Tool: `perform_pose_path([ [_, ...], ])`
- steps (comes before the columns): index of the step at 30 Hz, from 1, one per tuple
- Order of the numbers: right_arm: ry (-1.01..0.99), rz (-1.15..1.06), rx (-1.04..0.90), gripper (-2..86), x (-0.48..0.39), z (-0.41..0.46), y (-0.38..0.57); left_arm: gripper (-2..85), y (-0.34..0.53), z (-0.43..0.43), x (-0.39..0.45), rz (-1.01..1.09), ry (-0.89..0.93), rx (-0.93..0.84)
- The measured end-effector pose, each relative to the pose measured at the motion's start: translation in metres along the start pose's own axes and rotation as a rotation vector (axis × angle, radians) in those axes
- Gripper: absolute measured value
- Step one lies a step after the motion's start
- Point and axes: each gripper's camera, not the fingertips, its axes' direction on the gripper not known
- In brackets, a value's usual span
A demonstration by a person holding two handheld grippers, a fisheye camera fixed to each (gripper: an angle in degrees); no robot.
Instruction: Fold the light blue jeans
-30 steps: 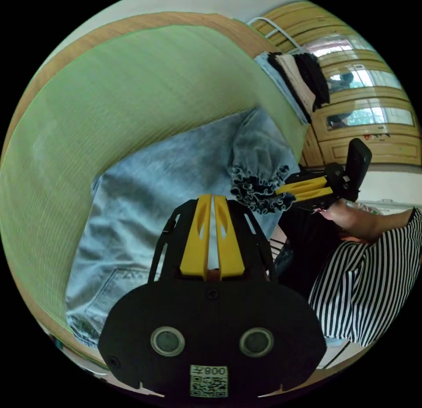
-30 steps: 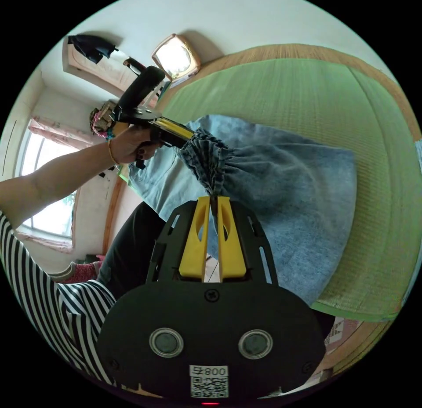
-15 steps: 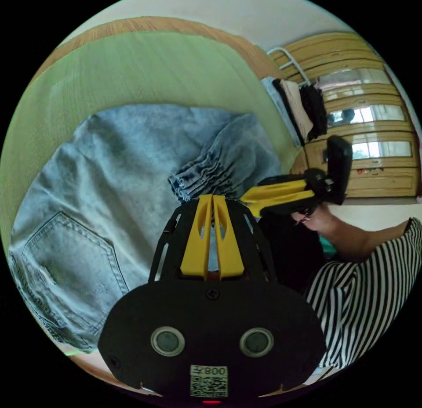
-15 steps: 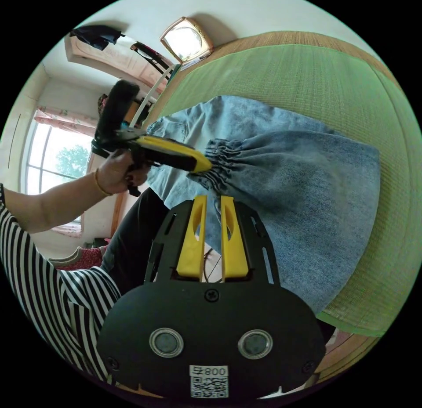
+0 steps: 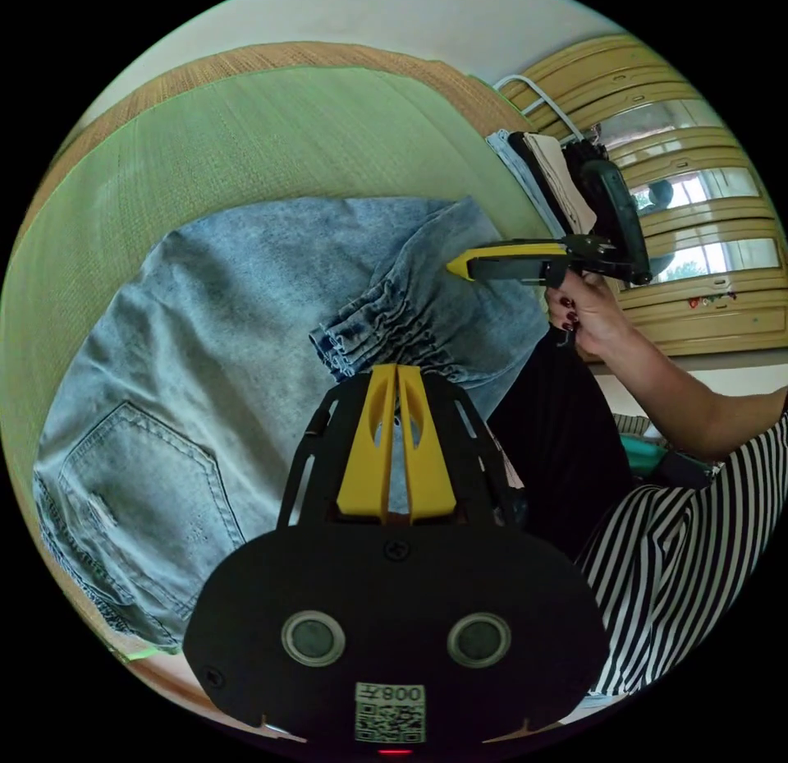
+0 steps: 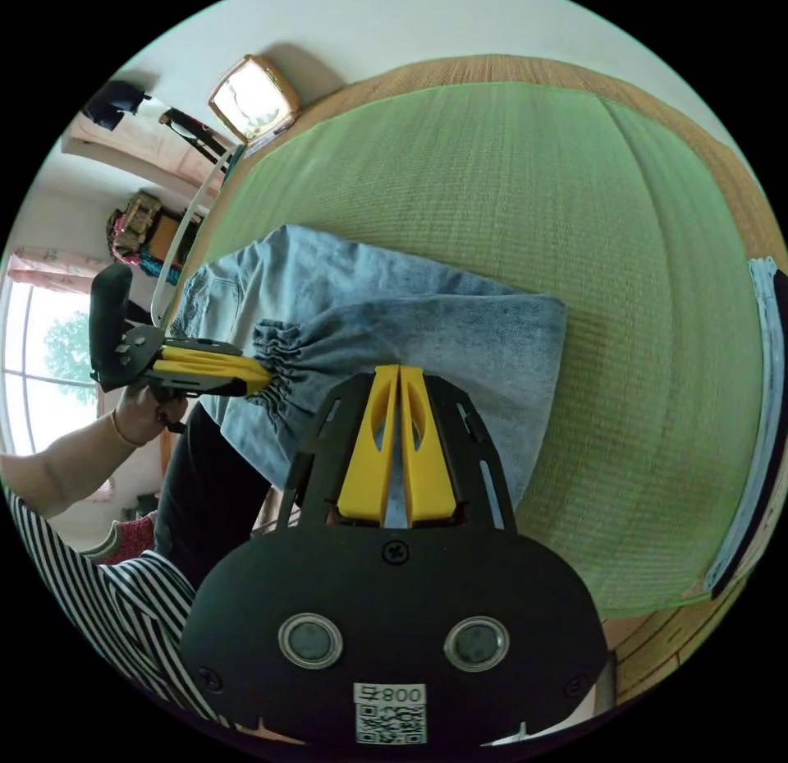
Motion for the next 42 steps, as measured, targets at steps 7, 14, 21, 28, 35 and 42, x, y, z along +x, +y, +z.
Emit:
perform_pose_path([
  [7, 0.043, 0.033, 0.076, 0.1, 0.017, -0.051, 0.068, 0.1, 0.006, 0.022, 0.045, 0.128, -0.131, -0.016],
  [14, 0.029, 0.068, 0.069, 0.1, 0.031, -0.059, 0.092, 0.1, 0.013, 0.043, 0.058, 0.052, -0.089, 0.002],
  [21, -0.045, 0.111, 0.037, 0.5, 0.061, -0.067, 0.112, 0.1, 0.015, 0.061, 0.083, -0.010, -0.117, -0.016],
  [28, -0.183, 0.297, 0.119, 5.4, 0.130, -0.099, 0.152, 0.2, 0.023, 0.085, 0.134, 0.056, 0.065, 0.014],
  [35, -0.388, 0.352, 0.058, 7.6, 0.168, -0.087, 0.161, 1.3, 0.018, 0.128, 0.203, 0.160, 0.029, -0.049],
  [42, -0.495, 0.334, 0.089, 3.9, 0.187, -0.112, 0.169, 8.5, 0.014, 0.144, 0.259, 0.250, -0.004, 0.016],
])
